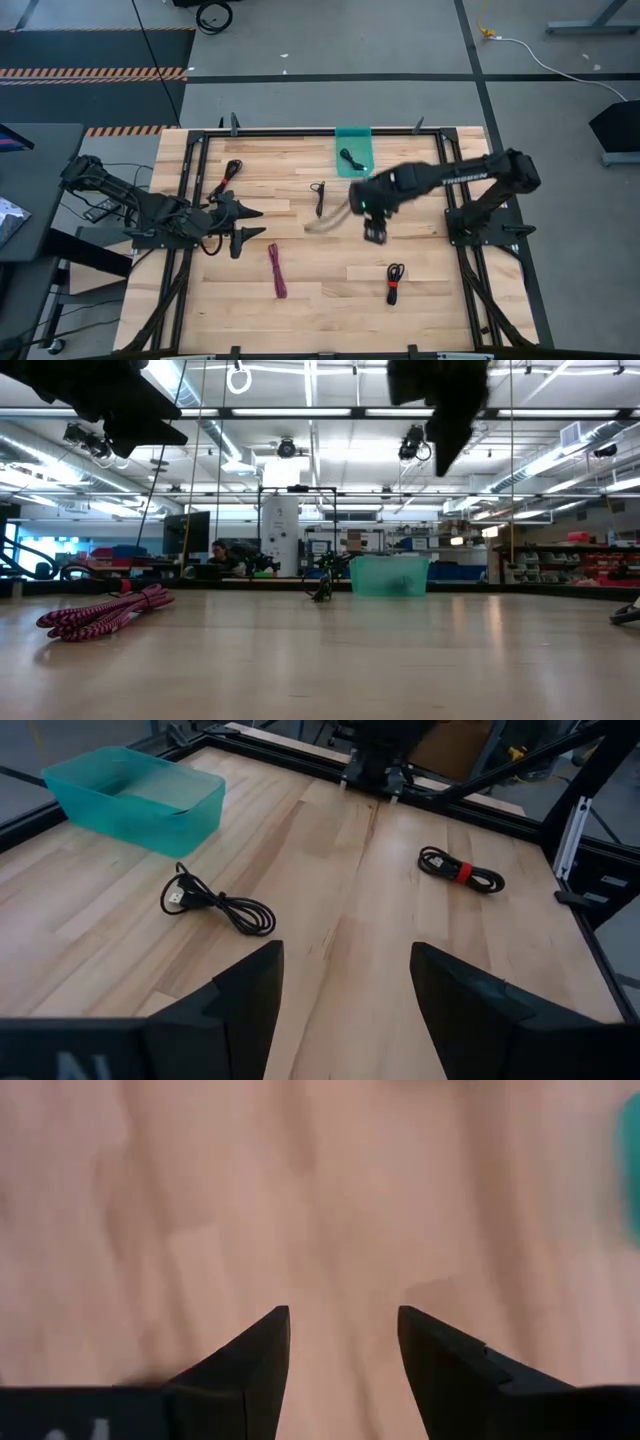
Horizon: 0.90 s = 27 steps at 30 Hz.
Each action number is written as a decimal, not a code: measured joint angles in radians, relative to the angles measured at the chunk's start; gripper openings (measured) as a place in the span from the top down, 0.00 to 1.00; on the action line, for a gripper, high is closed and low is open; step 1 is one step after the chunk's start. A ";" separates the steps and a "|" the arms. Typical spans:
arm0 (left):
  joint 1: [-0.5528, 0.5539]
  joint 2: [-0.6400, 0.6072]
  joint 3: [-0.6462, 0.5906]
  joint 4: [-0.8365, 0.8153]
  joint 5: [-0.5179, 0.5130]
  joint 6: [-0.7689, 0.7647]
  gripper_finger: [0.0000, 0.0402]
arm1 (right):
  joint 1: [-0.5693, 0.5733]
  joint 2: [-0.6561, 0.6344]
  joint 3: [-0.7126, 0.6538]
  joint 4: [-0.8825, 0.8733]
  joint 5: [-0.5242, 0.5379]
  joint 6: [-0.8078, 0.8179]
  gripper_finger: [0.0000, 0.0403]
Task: Pick and place USB-C Cables
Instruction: Put the black charger cable into the green bin
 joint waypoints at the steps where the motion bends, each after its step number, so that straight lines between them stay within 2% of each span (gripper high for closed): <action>1: 0.000 0.000 0.000 0.000 0.000 0.000 0.44 | 0.033 0.000 -0.001 -0.020 0.000 0.015 0.52; 6: 0.000 0.000 0.000 0.001 0.000 0.001 0.44 | 0.184 0.001 -0.045 -0.033 -0.060 0.112 0.52; 9: 0.000 0.000 0.000 0.001 0.000 0.013 0.44 | 0.284 0.000 -0.078 0.007 -0.073 -0.029 0.51; 12: 0.000 0.000 0.000 0.001 0.000 0.026 0.44 | 0.374 0.001 -0.108 0.057 -0.014 -0.169 0.51; 17: 0.000 0.000 0.000 0.001 0.000 0.026 0.44 | 0.467 0.001 -0.172 0.163 -0.002 -0.363 0.52; 27: -0.001 0.000 0.000 -0.027 0.016 -0.029 0.44 | 0.557 0.001 -0.290 0.295 -0.019 -0.295 0.52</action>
